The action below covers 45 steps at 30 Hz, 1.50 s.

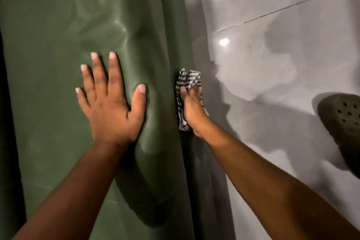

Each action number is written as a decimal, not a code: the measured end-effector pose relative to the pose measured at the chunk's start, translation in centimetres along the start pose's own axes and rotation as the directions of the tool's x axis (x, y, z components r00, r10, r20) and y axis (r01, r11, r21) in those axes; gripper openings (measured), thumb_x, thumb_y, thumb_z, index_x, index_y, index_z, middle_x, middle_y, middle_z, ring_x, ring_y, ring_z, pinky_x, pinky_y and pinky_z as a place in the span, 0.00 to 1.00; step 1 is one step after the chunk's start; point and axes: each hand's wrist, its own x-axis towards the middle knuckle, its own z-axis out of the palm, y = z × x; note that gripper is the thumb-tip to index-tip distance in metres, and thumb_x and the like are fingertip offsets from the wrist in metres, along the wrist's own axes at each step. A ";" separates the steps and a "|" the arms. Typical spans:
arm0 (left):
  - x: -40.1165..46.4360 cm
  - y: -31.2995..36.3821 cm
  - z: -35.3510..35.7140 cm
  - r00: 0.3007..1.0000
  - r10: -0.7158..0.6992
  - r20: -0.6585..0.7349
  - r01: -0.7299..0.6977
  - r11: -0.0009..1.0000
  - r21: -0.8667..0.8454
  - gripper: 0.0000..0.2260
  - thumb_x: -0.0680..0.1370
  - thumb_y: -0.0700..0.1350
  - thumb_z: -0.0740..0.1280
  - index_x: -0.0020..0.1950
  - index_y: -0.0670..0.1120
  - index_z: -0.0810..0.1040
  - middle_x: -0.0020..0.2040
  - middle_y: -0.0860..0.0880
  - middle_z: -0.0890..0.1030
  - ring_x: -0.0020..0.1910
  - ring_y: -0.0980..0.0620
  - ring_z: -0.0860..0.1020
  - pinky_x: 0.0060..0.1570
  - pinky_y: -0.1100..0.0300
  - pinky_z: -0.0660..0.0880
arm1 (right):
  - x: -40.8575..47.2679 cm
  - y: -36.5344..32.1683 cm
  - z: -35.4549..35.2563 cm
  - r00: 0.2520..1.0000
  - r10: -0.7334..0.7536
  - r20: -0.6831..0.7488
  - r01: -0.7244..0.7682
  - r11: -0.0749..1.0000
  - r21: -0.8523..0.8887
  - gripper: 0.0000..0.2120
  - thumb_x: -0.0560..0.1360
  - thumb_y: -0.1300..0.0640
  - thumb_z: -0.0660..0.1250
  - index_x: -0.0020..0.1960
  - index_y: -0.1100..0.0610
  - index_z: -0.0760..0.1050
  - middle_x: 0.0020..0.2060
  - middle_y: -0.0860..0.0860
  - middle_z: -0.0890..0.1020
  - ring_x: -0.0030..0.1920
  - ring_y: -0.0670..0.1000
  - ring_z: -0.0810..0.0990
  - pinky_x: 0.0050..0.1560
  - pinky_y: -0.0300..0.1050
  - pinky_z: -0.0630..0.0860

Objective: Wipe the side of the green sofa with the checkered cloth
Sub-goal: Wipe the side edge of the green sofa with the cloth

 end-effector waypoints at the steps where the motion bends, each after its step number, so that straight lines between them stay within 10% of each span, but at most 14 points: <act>1: 0.0 0.0 0.4 1.000 0.004 -0.017 -0.004 1.000 -0.003 0.34 0.78 0.65 0.51 0.81 0.54 0.49 0.82 0.47 0.48 0.81 0.43 0.46 0.76 0.35 0.46 | 0.2 -0.2 0.1 0.999 -0.040 0.008 0.040 0.999 -0.021 0.29 0.82 0.48 0.53 0.79 0.54 0.48 0.81 0.54 0.47 0.80 0.52 0.42 0.80 0.54 0.41; 5: 0.2 -0.6 1.3 0.996 0.014 -0.086 -0.013 1.000 0.012 0.33 0.78 0.64 0.52 0.81 0.52 0.52 0.82 0.45 0.51 0.81 0.41 0.47 0.75 0.34 0.45 | 3.6 -1.3 0.1 0.955 -0.294 0.022 0.293 0.955 0.043 0.30 0.78 0.47 0.57 0.77 0.58 0.56 0.78 0.57 0.60 0.78 0.52 0.56 0.79 0.51 0.51; 10: 0.4 -0.3 2.0 0.990 0.037 -0.133 -0.038 0.999 -0.004 0.34 0.78 0.63 0.52 0.81 0.49 0.53 0.82 0.43 0.53 0.81 0.39 0.48 0.74 0.33 0.45 | 7.0 5.3 -1.9 0.994 0.108 0.025 -0.111 0.956 0.273 0.25 0.82 0.49 0.55 0.75 0.60 0.61 0.74 0.59 0.67 0.75 0.58 0.65 0.77 0.53 0.61; 13: -0.2 -0.3 2.1 0.989 0.018 -0.145 -0.020 1.000 -0.011 0.33 0.79 0.63 0.51 0.81 0.47 0.54 0.81 0.41 0.53 0.80 0.38 0.48 0.74 0.34 0.44 | 0.1 8.9 -1.4 0.987 0.163 -0.010 -0.158 0.969 0.190 0.22 0.83 0.52 0.55 0.74 0.61 0.61 0.76 0.61 0.65 0.76 0.60 0.62 0.78 0.56 0.56; 21: 0.3 0.4 0.7 0.995 -0.003 -0.096 0.013 0.994 0.111 0.32 0.81 0.64 0.49 0.81 0.51 0.51 0.82 0.44 0.52 0.80 0.40 0.51 0.76 0.38 0.49 | 2.0 0.8 1.0 0.911 -0.412 -0.025 0.402 0.901 -0.165 0.34 0.77 0.44 0.53 0.77 0.61 0.55 0.78 0.61 0.59 0.79 0.63 0.55 0.79 0.61 0.51; 33: -16.8 0.0 -1.3 0.994 0.024 0.108 -0.025 1.000 0.013 0.31 0.80 0.58 0.57 0.81 0.53 0.50 0.82 0.44 0.47 0.81 0.41 0.45 0.75 0.35 0.48 | -21.0 23.0 -1.7 0.981 -0.091 0.169 0.109 0.989 -0.104 0.40 0.75 0.31 0.53 0.78 0.54 0.52 0.79 0.55 0.58 0.79 0.54 0.55 0.79 0.61 0.51; 41: -16.9 0.4 0.2 1.000 0.024 0.000 -0.023 0.997 0.070 0.31 0.80 0.57 0.57 0.81 0.51 0.52 0.82 0.41 0.50 0.80 0.39 0.48 0.75 0.34 0.50 | -8.3 15.5 -0.9 0.999 -0.029 -0.036 0.025 0.994 -0.108 0.45 0.71 0.32 0.47 0.78 0.60 0.51 0.78 0.61 0.58 0.78 0.60 0.57 0.78 0.59 0.56; 45: -16.9 0.4 1.1 0.997 0.054 -0.056 -0.047 0.993 0.110 0.30 0.81 0.59 0.54 0.81 0.50 0.53 0.81 0.38 0.52 0.80 0.37 0.49 0.75 0.35 0.49 | -9.0 12.6 0.3 0.967 -0.251 -0.037 0.242 0.957 -0.161 0.40 0.74 0.36 0.48 0.77 0.60 0.53 0.78 0.60 0.61 0.78 0.61 0.57 0.79 0.58 0.53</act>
